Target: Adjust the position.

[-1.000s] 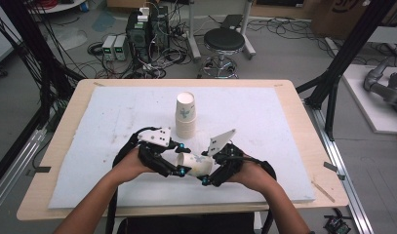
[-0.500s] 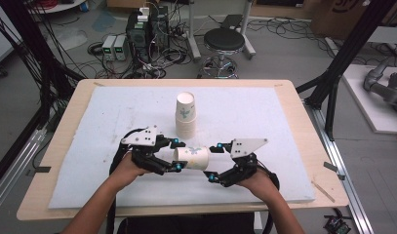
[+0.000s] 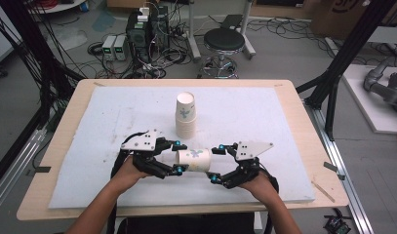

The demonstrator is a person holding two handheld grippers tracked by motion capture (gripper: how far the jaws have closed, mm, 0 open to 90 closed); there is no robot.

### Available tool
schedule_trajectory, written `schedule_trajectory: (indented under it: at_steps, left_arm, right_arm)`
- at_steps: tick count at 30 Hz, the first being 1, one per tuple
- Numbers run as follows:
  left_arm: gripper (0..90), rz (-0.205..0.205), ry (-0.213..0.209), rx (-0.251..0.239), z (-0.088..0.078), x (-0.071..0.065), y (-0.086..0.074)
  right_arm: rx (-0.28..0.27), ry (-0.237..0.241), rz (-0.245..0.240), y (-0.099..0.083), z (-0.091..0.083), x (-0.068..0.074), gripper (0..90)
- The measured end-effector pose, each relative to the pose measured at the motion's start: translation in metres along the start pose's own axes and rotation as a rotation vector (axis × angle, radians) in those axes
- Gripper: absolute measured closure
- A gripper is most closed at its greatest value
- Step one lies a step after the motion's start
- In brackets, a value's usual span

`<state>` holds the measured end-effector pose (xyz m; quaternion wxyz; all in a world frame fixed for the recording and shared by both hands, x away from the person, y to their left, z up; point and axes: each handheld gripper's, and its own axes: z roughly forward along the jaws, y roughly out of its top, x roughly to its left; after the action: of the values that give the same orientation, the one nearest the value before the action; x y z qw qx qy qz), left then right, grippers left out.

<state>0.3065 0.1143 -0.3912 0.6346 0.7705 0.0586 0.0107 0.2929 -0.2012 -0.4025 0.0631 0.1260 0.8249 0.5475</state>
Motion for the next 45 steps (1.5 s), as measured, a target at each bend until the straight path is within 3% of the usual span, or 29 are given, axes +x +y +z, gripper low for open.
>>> schedule_trajectory:
  at_steps: [11,18,23,25,27,29,32,33,38,45]
  left_arm:
    - [37.4,0.005,-0.055,-0.019,0.007,-0.003,0.0]
    - [37.4,-0.016,-0.076,-0.064,0.006,-0.001,-0.004]
    - [37.3,-0.032,-0.085,-0.092,0.005,0.001,-0.008]
    - [35.8,-0.056,-0.072,-0.079,0.005,0.002,-0.009]
    - [32.2,-0.084,-0.033,-0.064,0.006,0.001,-0.009]
    - [19.4,-0.116,0.01,-0.013,0.008,0.001,-0.008]
    - [16.5,-0.14,0.025,0.015,0.007,0.001,-0.007]
    - [16.1,-0.127,0.033,0.044,0.006,0.0,-0.005]
    - [16.1,-0.106,0.034,0.075,0.003,-0.002,-0.001]
    - [16.1,-0.07,0.043,0.14,-0.003,-0.003,0.005]
  right_arm:
    - [-0.017,0.07,-0.016,0.001,0.008,0.001,20.7]
    - [-0.054,0.126,-0.003,0.0,0.003,-0.002,30.2]
    - [-0.079,0.128,-0.014,0.0,0.001,-0.003,33.6]
    - [-0.078,0.129,0.0,0.0,0.0,-0.004,35.3]
    - [-0.074,0.136,0.016,0.0,0.0,-0.004,35.2]
    - [-0.043,0.146,0.055,0.001,0.002,-0.006,36.1]
    - [-0.022,0.148,0.062,0.003,0.002,-0.005,36.5]
    - [-0.006,0.152,0.068,0.004,0.003,-0.005,36.8]
    - [0.023,0.148,0.067,0.007,0.004,-0.004,36.8]
    - [0.056,0.108,0.058,0.012,0.004,-0.007,36.9]
